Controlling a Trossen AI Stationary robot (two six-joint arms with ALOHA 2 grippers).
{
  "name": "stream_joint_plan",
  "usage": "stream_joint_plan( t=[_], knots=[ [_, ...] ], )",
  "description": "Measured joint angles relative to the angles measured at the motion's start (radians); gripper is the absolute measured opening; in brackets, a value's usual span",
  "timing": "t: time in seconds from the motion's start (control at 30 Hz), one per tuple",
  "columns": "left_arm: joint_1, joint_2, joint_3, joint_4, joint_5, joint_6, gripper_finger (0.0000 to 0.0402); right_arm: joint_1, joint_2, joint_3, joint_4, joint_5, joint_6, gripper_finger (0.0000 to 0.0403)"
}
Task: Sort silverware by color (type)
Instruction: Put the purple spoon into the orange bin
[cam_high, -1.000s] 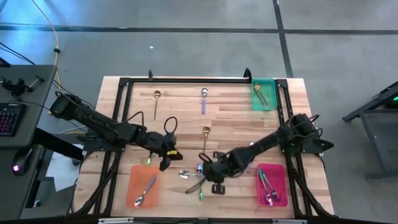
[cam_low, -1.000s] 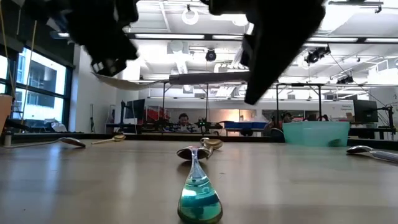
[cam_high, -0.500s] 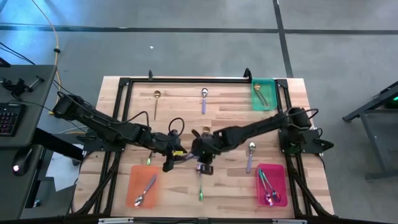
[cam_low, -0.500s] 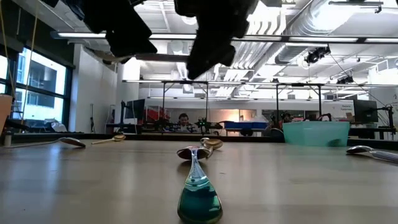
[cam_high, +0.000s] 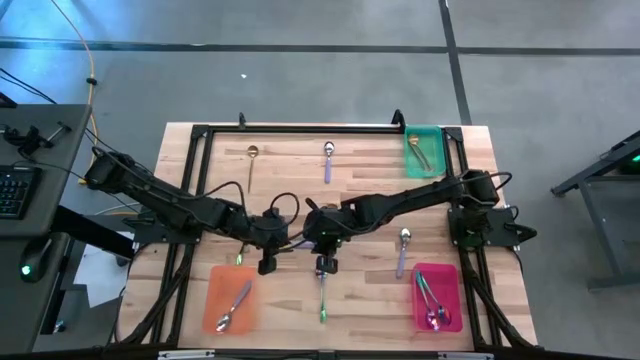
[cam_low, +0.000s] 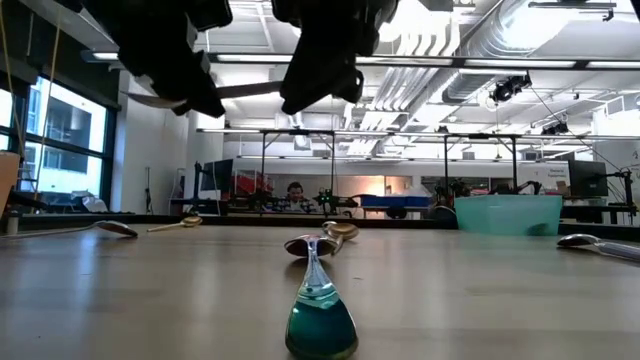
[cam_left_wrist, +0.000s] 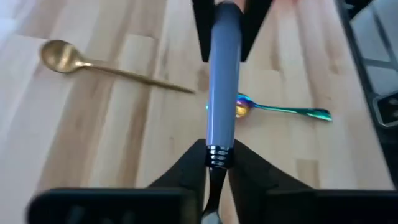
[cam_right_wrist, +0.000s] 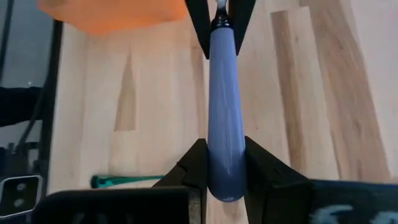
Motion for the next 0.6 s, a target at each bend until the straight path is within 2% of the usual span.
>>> stream_joint_plan(
  t=[0.07,0.2,0.3,0.37,0.47,0.6],
  knots=[
    [-0.001,0.0,0.008,-0.011,0.011,-0.001,0.0025,0.0,0.0,0.0,0.009,-0.011,0.011,0.0042],
    [-0.001,0.0,0.03,-0.028,0.037,-0.04,0.0025,0.0,-0.005,0.0,0.001,-0.012,0.056,0.0089],
    [-0.025,-0.011,0.045,-0.062,0.041,-0.117,0.0025,-0.003,-0.036,-0.001,-0.049,0.0,0.034,0.0122],
    [-0.053,-0.027,0.045,-0.09,0.042,-0.191,0.0025,-0.007,-0.072,0.0,-0.09,0.044,0.023,0.0132],
    [-0.118,-0.065,0.045,-0.146,0.011,-0.335,0.0025,-0.013,-0.133,-0.001,-0.15,0.114,-0.006,0.0132],
    [-0.258,-0.133,0.045,-0.206,-0.062,-0.6,0.0025,-0.021,-0.213,-0.005,-0.178,0.185,-0.027,0.0105]
  ],
)
